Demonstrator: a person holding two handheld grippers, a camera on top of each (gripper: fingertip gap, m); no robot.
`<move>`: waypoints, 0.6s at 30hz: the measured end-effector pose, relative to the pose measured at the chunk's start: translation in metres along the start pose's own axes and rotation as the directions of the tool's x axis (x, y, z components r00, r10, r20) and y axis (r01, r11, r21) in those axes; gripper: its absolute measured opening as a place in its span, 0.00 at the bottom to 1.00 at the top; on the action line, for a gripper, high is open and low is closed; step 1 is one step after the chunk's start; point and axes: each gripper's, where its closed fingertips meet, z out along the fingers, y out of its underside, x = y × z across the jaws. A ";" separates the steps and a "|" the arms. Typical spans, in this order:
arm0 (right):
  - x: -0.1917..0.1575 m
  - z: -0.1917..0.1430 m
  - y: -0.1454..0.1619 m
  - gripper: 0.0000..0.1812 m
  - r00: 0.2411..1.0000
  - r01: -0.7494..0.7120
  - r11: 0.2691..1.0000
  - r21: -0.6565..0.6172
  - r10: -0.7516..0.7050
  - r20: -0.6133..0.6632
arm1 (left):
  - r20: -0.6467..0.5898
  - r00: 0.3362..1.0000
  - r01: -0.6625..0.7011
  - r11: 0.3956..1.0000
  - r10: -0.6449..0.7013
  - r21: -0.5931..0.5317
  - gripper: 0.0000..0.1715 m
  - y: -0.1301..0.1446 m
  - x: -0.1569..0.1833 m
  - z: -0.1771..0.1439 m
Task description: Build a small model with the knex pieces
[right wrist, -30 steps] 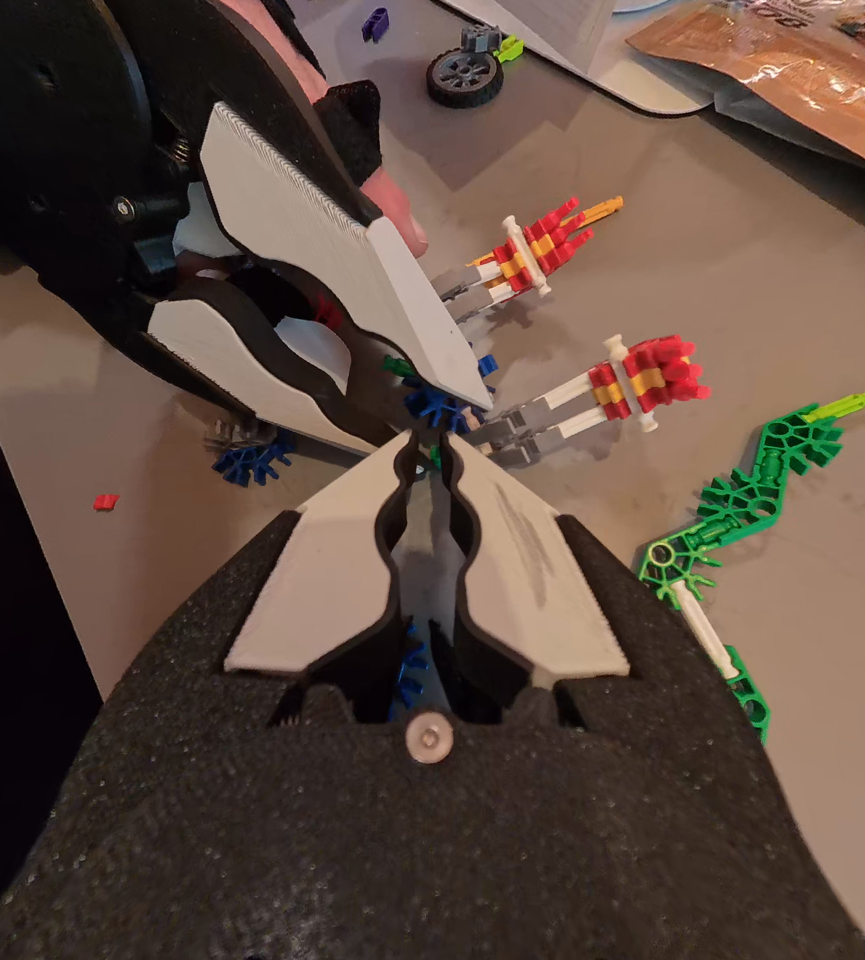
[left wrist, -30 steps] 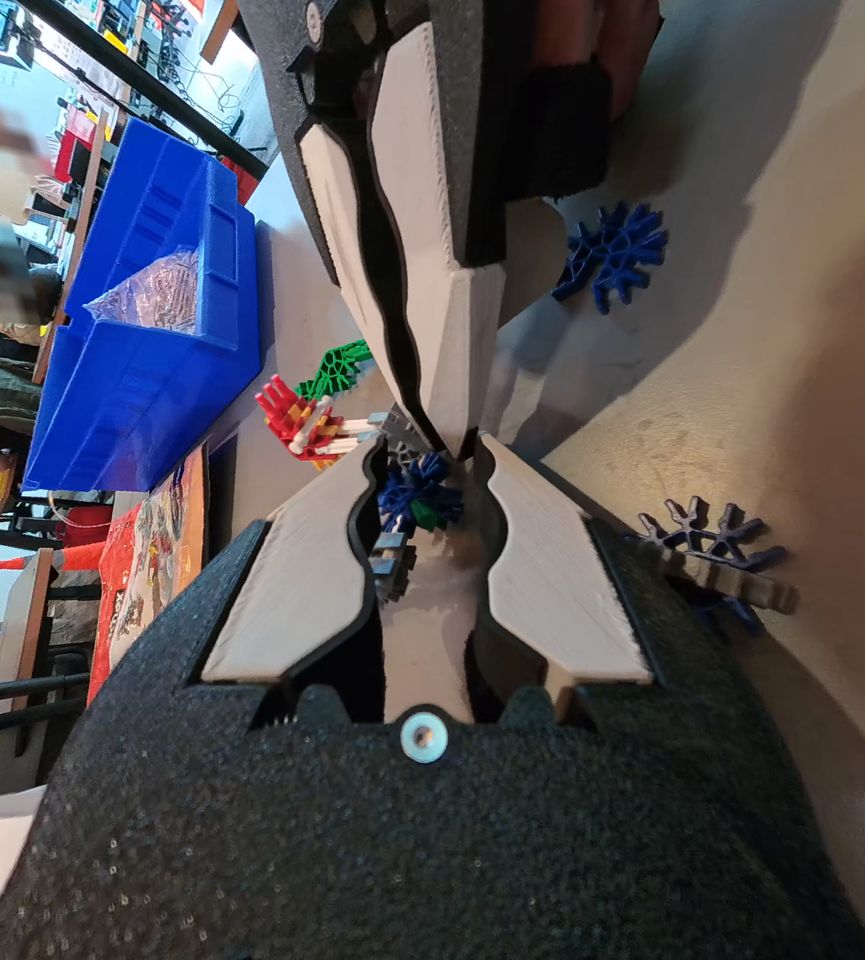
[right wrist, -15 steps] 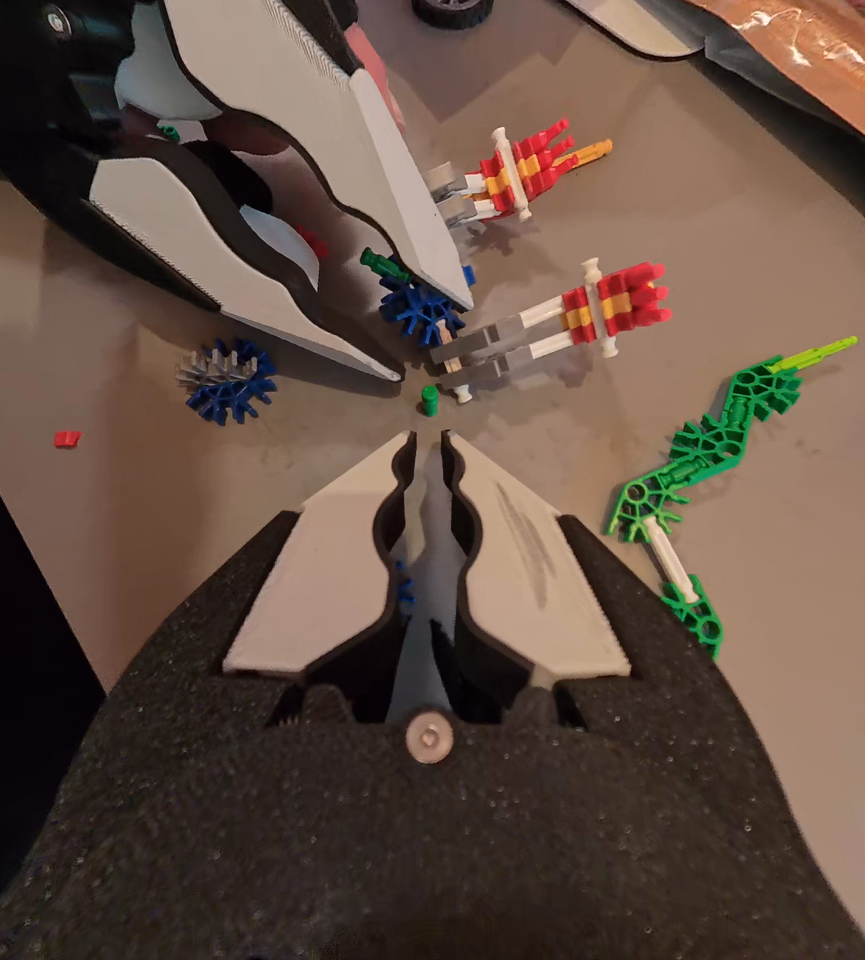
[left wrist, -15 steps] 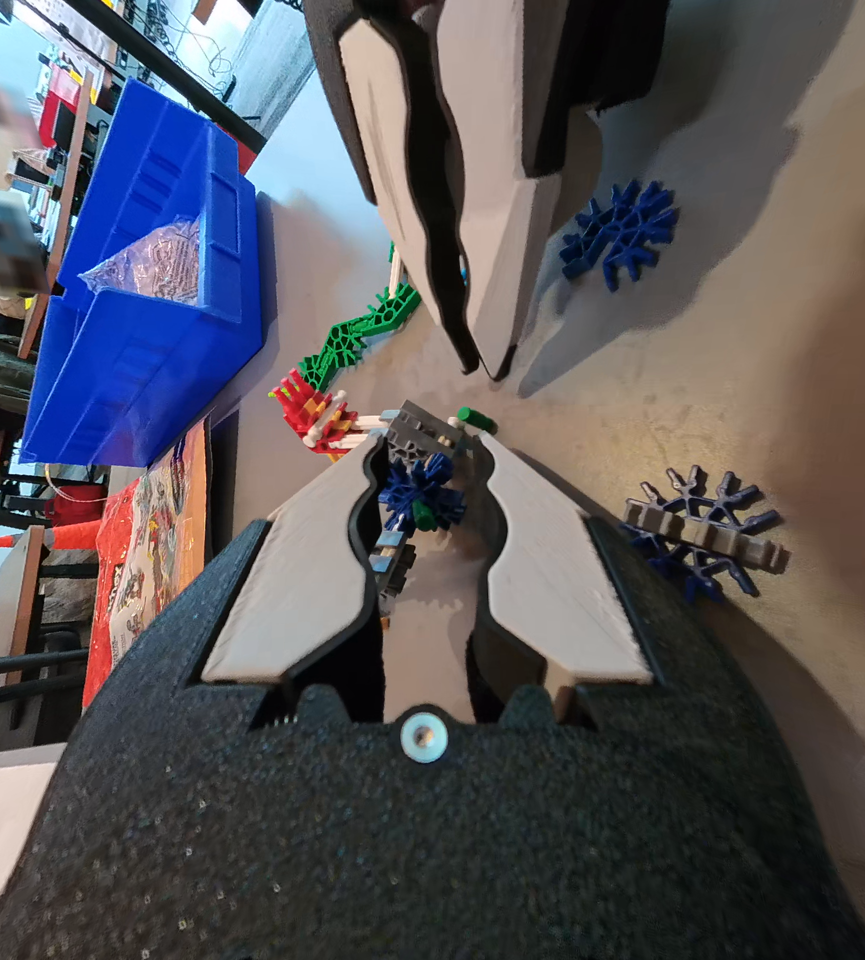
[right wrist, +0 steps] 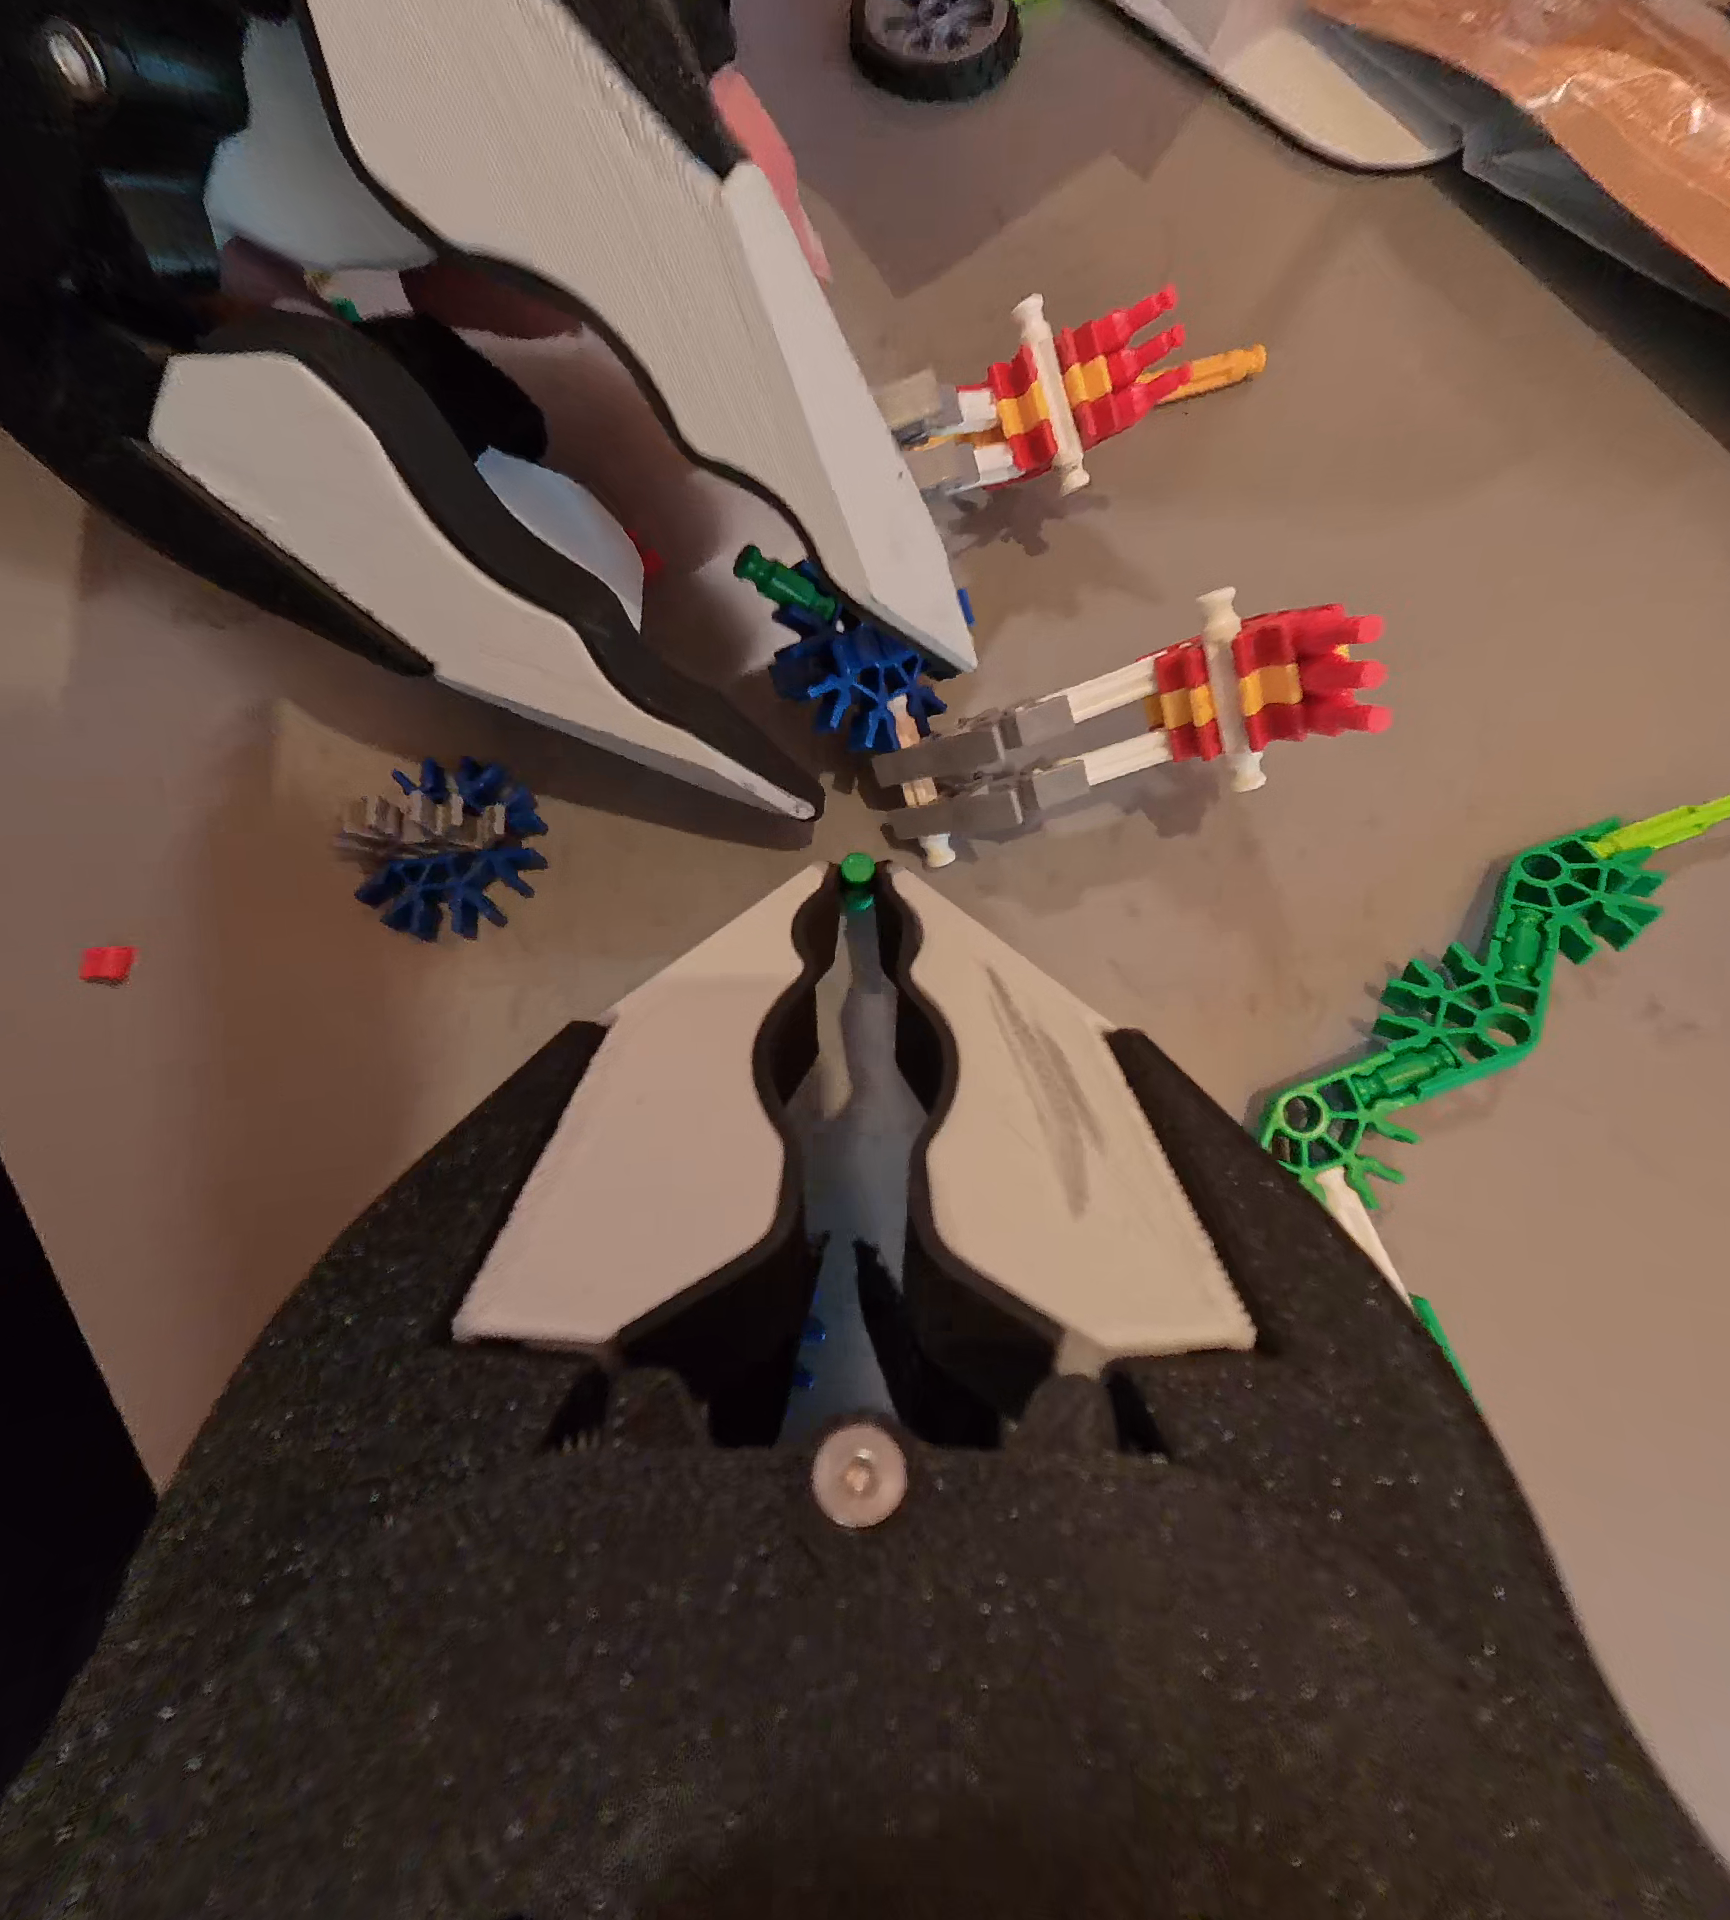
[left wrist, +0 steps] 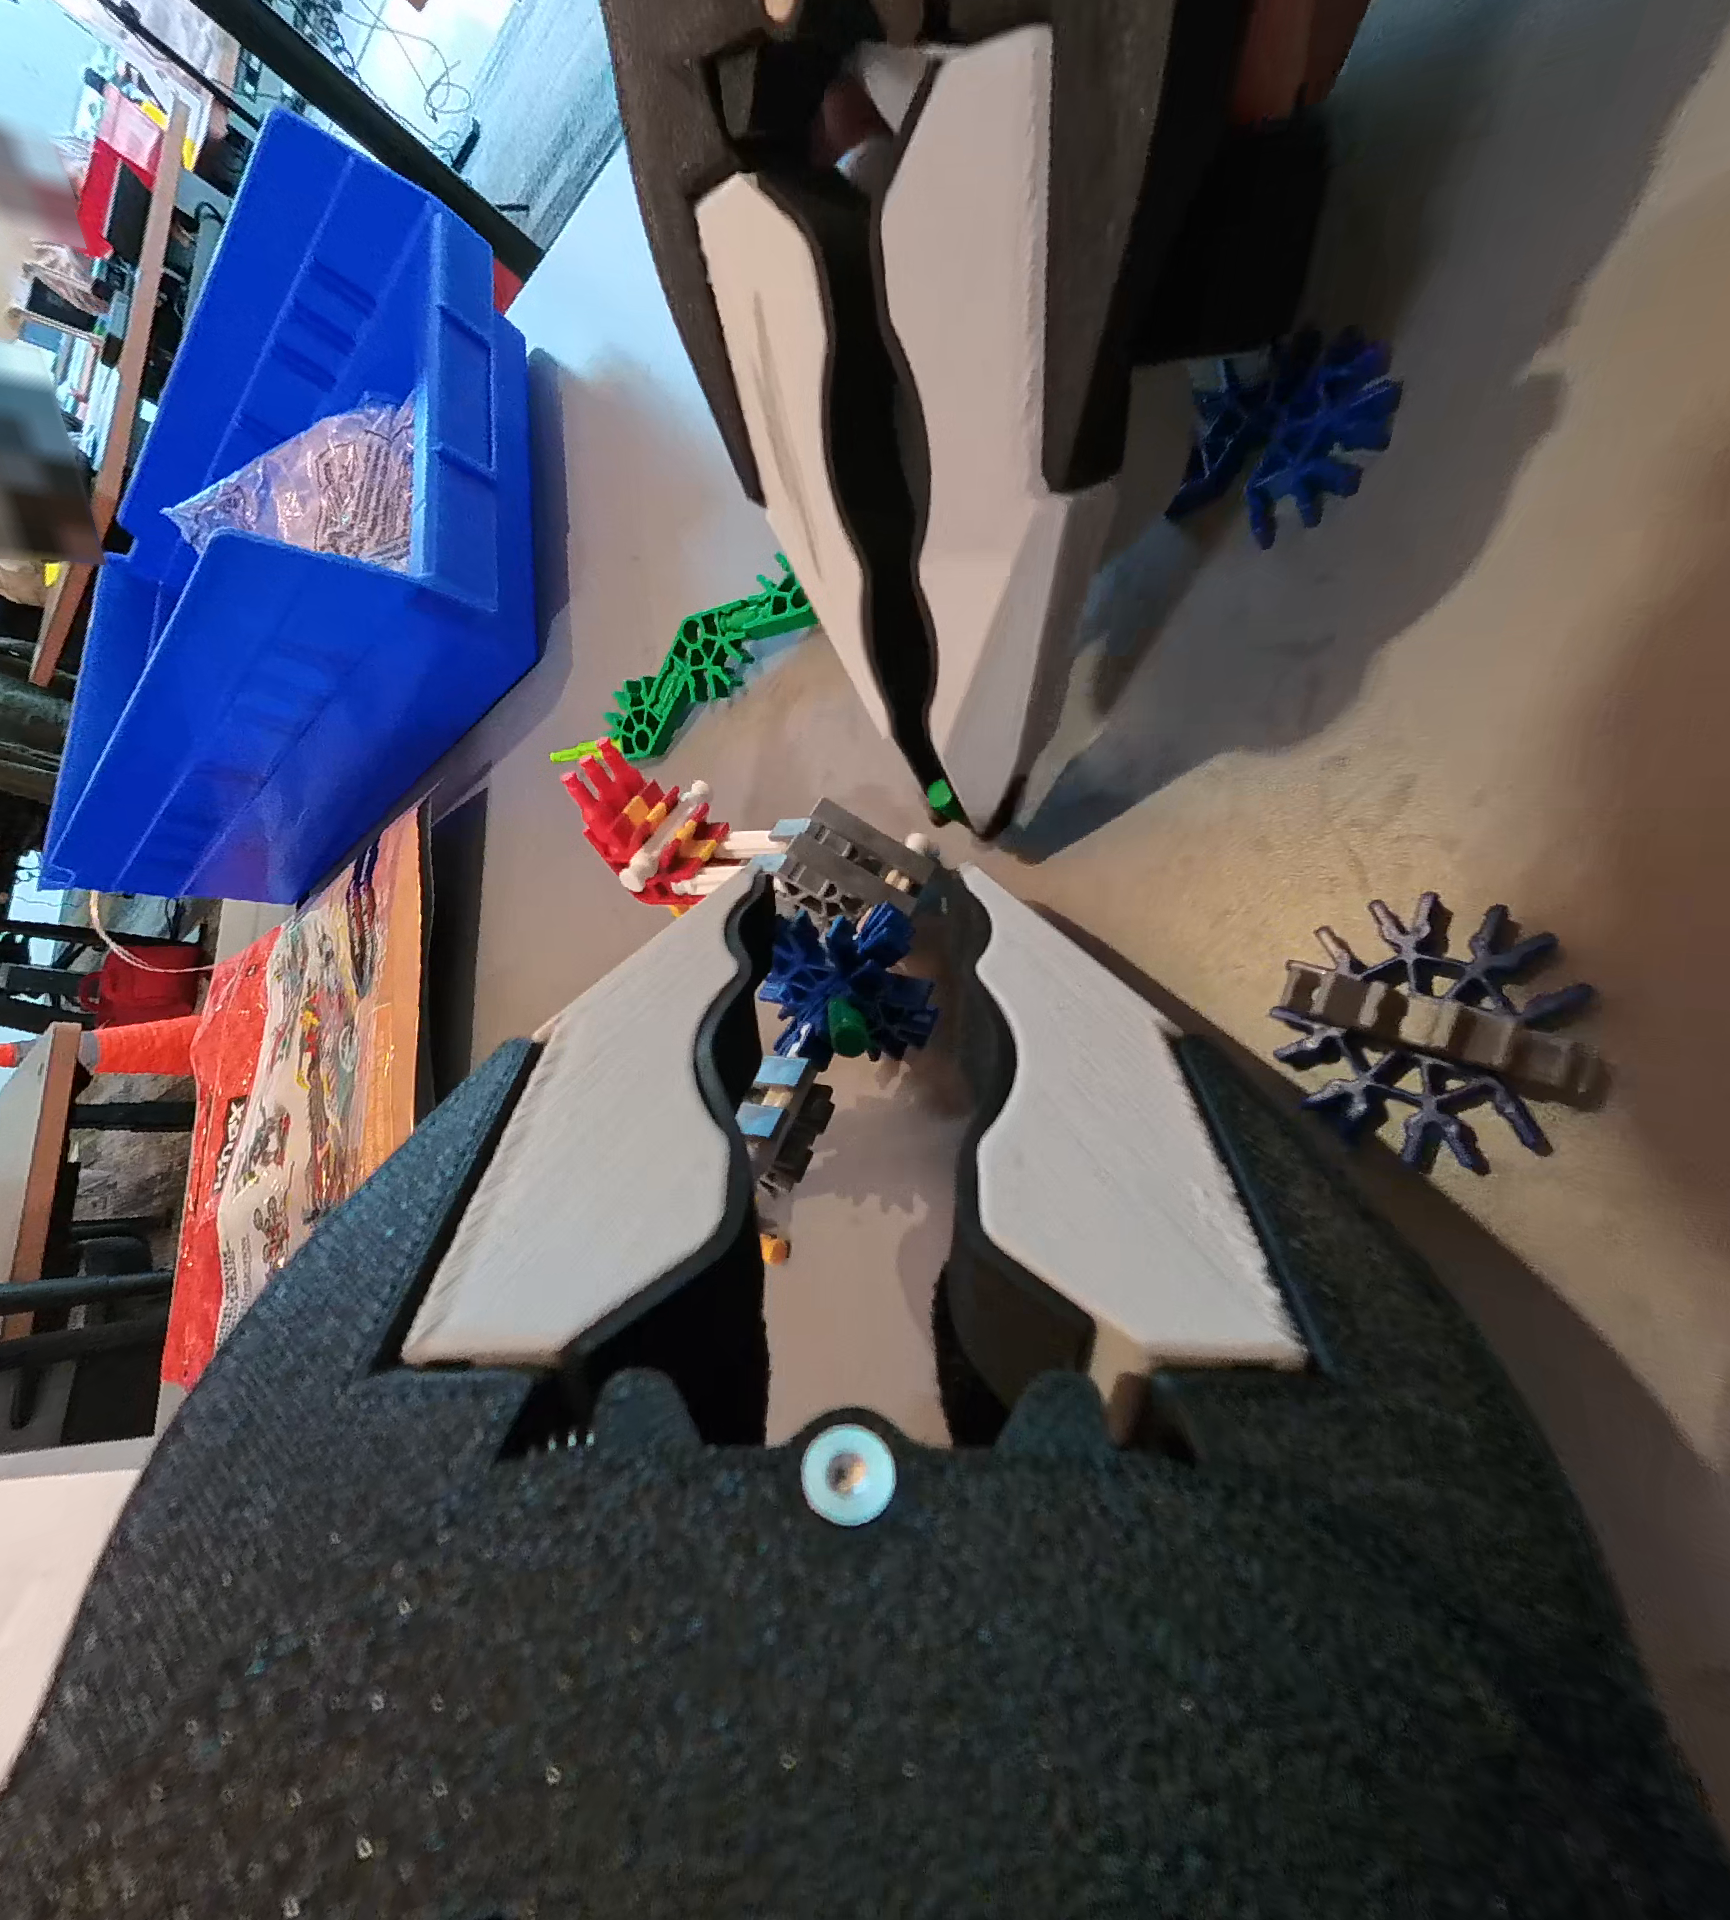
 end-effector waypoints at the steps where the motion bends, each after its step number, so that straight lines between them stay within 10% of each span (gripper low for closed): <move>1: 0.001 -0.002 -0.003 0.03 1.000 -0.020 1.000 0.022 0.020 0.007 | 0.001 1.000 0.000 1.000 0.000 0.001 0.19 0.000 0.000 0.000; 18: 0.004 -0.036 -0.049 0.03 0.863 -0.484 0.822 0.300 0.389 0.323 | 0.135 0.990 0.039 0.995 -0.051 0.093 0.05 -0.029 -0.019 -0.007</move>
